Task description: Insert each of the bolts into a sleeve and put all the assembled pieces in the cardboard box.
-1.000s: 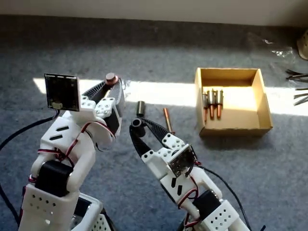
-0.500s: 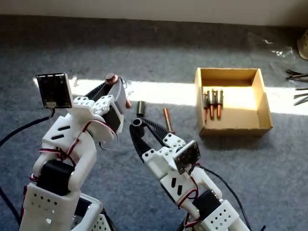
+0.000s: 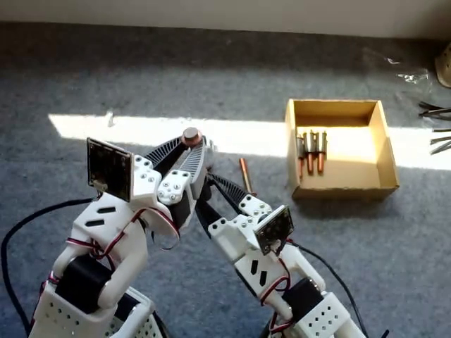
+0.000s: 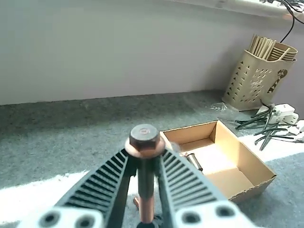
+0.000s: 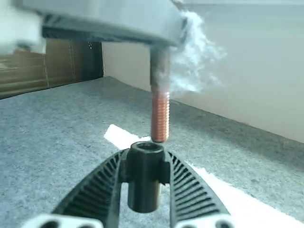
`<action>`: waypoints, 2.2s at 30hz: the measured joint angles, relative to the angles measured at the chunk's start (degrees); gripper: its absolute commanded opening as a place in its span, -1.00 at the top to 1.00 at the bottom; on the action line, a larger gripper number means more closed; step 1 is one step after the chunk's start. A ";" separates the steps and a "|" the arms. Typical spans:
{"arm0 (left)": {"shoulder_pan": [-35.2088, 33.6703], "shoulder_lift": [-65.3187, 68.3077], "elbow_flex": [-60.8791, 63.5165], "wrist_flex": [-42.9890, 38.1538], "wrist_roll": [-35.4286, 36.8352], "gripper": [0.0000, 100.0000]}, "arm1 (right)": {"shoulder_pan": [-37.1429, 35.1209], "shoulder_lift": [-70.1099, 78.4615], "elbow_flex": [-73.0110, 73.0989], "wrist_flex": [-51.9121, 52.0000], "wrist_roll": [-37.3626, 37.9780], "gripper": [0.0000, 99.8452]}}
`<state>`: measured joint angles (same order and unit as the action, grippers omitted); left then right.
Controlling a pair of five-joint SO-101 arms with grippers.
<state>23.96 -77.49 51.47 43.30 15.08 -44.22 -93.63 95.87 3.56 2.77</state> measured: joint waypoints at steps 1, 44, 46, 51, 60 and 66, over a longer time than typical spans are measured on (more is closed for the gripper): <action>0.00 -0.44 0.00 0.00 -0.44 0.99 | 0.00 0.00 0.00 0.00 0.00 0.99; 2.11 -2.02 4.92 2.20 0.70 0.99 | 1.05 0.00 0.09 -4.66 4.57 0.99; 2.46 -2.02 4.92 2.20 0.70 0.99 | 1.14 0.00 0.09 -5.27 4.57 0.99; 2.73 -2.02 5.54 2.29 0.70 0.99 | 1.23 0.00 0.09 -5.27 4.57 0.99; 2.73 -2.02 5.89 2.29 0.70 0.79 | 1.23 0.00 0.09 -5.27 4.57 0.99; 1.93 -2.02 6.24 2.90 0.70 0.40 | 1.41 0.00 0.09 -5.36 4.57 0.99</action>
<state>25.89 -79.52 57.71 46.20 15.78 -42.81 -93.63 95.96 -1.80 7.34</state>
